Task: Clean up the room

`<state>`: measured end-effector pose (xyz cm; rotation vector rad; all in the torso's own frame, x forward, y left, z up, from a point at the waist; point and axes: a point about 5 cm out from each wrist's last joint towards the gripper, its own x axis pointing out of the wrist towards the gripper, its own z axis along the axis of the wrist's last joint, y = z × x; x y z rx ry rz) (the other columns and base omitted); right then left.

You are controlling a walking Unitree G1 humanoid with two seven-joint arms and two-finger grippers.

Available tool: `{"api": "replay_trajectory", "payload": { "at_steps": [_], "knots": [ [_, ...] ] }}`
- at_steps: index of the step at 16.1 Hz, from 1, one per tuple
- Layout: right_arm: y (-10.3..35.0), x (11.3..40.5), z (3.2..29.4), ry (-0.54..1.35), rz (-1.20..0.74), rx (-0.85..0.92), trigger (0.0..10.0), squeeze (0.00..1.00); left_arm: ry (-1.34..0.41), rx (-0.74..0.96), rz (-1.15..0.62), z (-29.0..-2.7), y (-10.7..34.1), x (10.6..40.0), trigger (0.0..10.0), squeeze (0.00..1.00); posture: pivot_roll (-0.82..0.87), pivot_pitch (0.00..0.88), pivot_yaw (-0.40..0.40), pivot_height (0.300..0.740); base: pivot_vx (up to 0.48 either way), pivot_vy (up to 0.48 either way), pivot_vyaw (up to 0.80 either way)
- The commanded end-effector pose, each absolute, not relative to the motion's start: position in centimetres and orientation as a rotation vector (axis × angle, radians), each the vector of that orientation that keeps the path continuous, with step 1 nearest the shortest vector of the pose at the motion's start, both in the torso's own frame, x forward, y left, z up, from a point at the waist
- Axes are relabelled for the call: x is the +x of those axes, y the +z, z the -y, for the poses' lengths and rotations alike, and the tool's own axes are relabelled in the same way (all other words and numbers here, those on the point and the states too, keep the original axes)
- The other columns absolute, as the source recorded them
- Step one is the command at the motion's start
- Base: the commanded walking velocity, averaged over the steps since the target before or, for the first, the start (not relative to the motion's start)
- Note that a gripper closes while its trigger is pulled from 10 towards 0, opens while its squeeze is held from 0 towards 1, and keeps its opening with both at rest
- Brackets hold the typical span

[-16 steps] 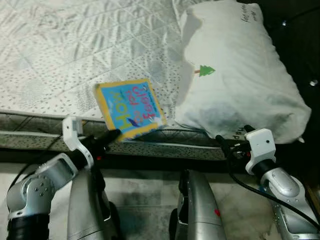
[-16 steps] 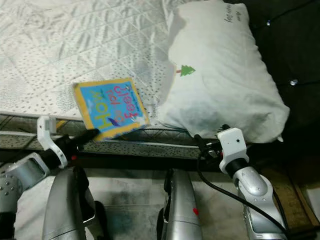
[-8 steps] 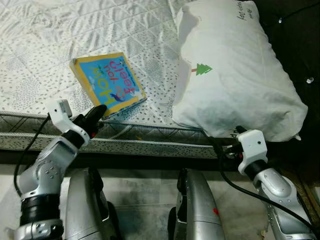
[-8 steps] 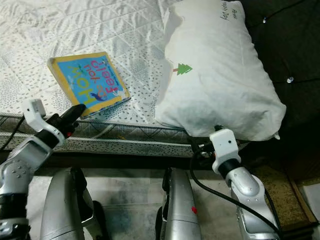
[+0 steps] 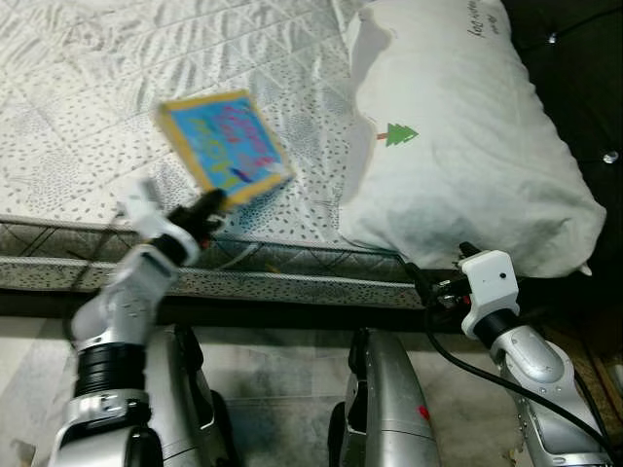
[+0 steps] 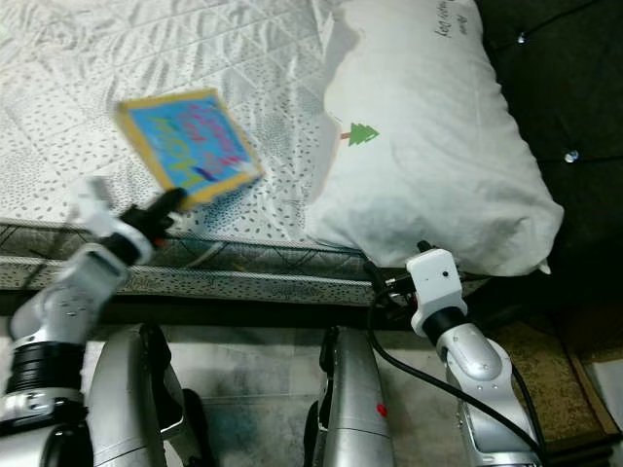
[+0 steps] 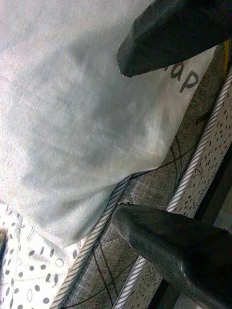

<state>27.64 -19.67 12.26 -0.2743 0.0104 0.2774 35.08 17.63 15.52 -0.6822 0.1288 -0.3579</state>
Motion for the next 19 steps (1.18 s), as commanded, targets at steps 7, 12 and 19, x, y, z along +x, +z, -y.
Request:
{"api": "replay_trajectory", "payload": {
  "at_steps": [7,12,19],
  "knots": [
    [12.2,27.6,19.5,0.288,-0.006,-0.286,10.0,0.00,-0.521,-0.783,-0.261,-14.4,15.8,33.8,10.0,0.00,-0.07,0.263,-0.166,0.514,0.000,0.000,0.00],
    [11.9,27.5,19.4,0.289,-0.006,-0.285,10.0,0.00,-0.568,-0.803,-0.354,-14.0,14.9,31.4,10.0,0.00,-0.07,0.263,-0.159,0.514,0.000,0.000,0.00],
    [11.9,27.6,19.3,0.291,0.000,-0.289,10.0,0.00,-0.432,-0.770,-0.358,-17.6,14.4,32.4,10.0,0.00,-0.07,0.263,-0.158,0.514,0.000,0.000,0.00]
  ]
}}
